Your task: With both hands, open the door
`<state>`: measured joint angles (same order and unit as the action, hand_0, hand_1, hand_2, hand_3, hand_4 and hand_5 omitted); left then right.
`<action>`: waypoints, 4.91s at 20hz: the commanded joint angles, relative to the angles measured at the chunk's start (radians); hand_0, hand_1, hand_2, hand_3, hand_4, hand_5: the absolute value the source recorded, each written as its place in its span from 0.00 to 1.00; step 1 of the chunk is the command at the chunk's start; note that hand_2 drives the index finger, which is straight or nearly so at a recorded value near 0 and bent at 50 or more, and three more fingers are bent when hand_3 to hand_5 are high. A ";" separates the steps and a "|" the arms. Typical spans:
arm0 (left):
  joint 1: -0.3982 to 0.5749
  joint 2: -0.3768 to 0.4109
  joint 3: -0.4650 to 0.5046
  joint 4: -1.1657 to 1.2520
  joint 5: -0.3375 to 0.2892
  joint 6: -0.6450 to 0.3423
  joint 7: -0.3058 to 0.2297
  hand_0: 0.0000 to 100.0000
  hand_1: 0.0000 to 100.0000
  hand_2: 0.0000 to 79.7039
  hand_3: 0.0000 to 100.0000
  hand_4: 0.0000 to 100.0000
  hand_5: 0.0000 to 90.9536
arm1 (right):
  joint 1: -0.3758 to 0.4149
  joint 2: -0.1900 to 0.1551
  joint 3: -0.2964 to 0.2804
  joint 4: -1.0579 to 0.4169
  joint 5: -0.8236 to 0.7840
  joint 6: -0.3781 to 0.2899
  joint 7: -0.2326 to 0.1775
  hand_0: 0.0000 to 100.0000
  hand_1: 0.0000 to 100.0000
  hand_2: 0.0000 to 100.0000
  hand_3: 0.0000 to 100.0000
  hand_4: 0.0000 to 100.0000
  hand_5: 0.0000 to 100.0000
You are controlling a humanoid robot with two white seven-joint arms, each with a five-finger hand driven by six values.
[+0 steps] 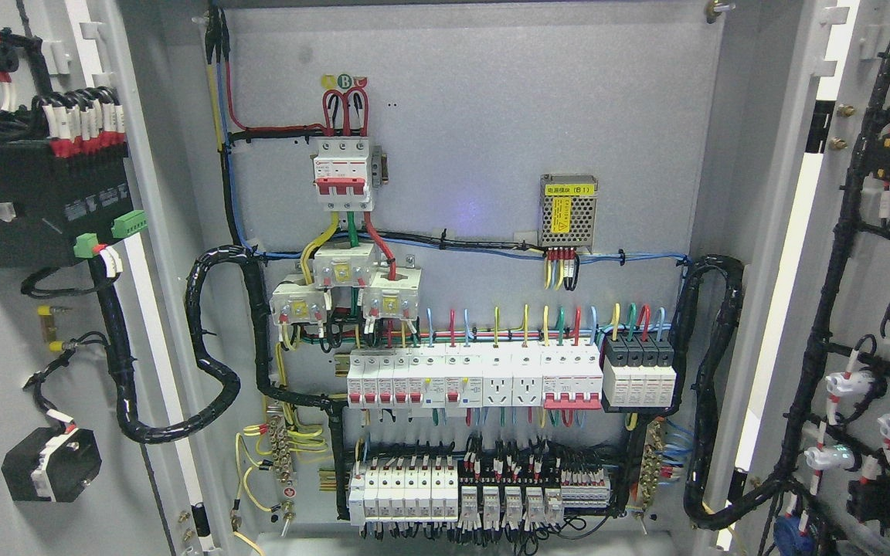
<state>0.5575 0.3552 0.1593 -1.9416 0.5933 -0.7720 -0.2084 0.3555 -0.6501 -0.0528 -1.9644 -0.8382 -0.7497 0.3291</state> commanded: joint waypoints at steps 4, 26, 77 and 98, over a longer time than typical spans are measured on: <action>0.018 0.014 0.178 0.010 0.062 -0.727 0.000 0.00 0.00 0.00 0.00 0.03 0.00 | 0.003 -0.048 -0.068 0.042 -0.022 -0.002 -0.001 0.00 0.00 0.00 0.00 0.00 0.00; -0.002 0.047 0.281 0.090 0.099 -0.433 0.000 0.00 0.00 0.00 0.00 0.03 0.00 | 0.017 -0.111 -0.107 0.101 -0.163 -0.002 0.083 0.00 0.00 0.00 0.00 0.00 0.00; -0.381 0.172 0.330 0.418 0.141 0.428 0.000 0.00 0.00 0.00 0.00 0.03 0.00 | -0.018 -0.160 0.122 0.093 -0.154 -0.002 0.126 0.00 0.00 0.00 0.00 0.00 0.00; -0.417 0.172 0.298 0.396 0.138 0.431 0.000 0.00 0.00 0.00 0.00 0.03 0.00 | 0.069 -0.095 0.472 0.176 -0.098 0.001 0.116 0.00 0.00 0.00 0.00 0.00 0.00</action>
<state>0.1156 0.5322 0.4762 -1.4961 0.7317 -0.3273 -0.2082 0.3800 -0.7829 0.2669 -1.8366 -0.9465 -0.7475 0.4457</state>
